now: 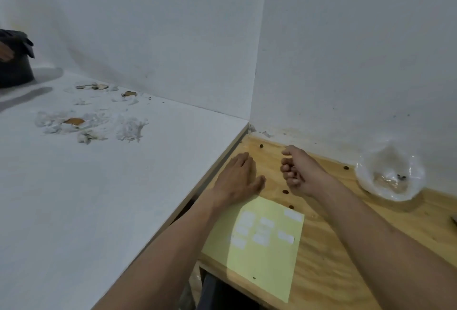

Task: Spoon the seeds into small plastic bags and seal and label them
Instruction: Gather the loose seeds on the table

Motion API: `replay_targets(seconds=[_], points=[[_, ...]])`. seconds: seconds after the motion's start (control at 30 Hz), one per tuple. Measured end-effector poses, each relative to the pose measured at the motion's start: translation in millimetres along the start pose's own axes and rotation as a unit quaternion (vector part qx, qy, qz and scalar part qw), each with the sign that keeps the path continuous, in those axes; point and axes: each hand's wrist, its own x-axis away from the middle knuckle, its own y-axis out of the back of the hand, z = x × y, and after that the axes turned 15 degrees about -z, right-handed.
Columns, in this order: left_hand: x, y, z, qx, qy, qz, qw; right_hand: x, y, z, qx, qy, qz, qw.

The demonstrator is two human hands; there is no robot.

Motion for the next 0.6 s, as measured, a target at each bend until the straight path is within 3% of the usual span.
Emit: replay_targets(seconds=[0.1,0.2,0.3,0.43,0.6], points=[[-8,-3,0,0.002,0.013,-0.004,1.0,-18,-1,14,0.18,0.144,-0.083,0.969],[-8,0,-1,-0.024,-0.015,0.003,1.0,-41,-17,20,0.224,0.245,-0.097,0.938],[-7,-1,-2,-0.034,-0.026,0.001,0.999,-63,-37,21,0.317,0.319,-0.123,0.885],[-7,-10,4,-0.041,-0.03,-0.008,0.999,-84,-57,23,0.351,0.355,-0.153,0.853],[-11,-14,7,-0.043,-0.035,-0.016,0.998,-98,-65,19,0.334,0.329,-0.152,0.87]])
